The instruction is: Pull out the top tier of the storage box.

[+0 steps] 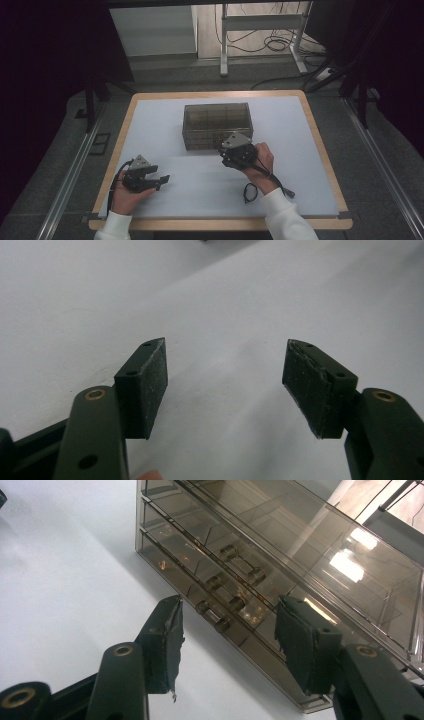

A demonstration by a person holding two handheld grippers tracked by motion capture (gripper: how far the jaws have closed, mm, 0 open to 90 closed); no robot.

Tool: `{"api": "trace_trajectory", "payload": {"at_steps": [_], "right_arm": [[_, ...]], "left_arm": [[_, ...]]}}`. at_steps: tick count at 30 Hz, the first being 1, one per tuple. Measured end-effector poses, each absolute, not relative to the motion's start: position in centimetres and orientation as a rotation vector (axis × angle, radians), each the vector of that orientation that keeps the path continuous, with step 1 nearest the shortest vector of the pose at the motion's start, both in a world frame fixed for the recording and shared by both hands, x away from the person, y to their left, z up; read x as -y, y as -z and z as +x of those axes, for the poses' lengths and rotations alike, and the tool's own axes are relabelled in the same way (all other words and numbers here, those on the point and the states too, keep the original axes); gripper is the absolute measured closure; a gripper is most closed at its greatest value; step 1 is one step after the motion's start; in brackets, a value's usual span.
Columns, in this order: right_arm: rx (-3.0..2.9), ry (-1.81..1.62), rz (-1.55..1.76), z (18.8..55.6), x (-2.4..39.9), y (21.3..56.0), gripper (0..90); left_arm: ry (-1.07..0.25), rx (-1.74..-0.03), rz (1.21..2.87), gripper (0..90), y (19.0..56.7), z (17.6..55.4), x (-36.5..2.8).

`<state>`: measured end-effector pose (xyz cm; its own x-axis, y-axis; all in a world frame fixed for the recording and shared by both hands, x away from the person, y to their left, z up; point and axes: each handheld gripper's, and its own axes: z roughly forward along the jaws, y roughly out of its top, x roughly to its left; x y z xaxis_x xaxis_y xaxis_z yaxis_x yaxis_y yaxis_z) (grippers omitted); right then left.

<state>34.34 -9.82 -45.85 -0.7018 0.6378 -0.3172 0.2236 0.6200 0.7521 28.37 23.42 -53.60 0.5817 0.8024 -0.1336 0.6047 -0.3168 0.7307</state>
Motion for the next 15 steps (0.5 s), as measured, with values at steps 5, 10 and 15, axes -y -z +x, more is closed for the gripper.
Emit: {"api": "trace_trajectory", "payload": {"at_steps": [5, 10, 15], "right_arm": [[-2.267, -0.926, 0.657, 34.3, 9.5, 45.9, 45.4], [-2.26, -0.897, 0.629, 34.2, 9.1, 45.9, 45.5], [-2.25, -0.861, 0.586, 34.1, 8.7, 46.0, 46.4]], "left_arm": [[-0.329, -1.115, 2.042, 34.6, 53.6, 28.4, -23.5], [-0.329, -1.115, 2.042, 34.5, 53.6, 28.4, -23.5], [-0.332, -1.115, 2.04, 34.3, 53.6, 28.4, -23.5]]}}
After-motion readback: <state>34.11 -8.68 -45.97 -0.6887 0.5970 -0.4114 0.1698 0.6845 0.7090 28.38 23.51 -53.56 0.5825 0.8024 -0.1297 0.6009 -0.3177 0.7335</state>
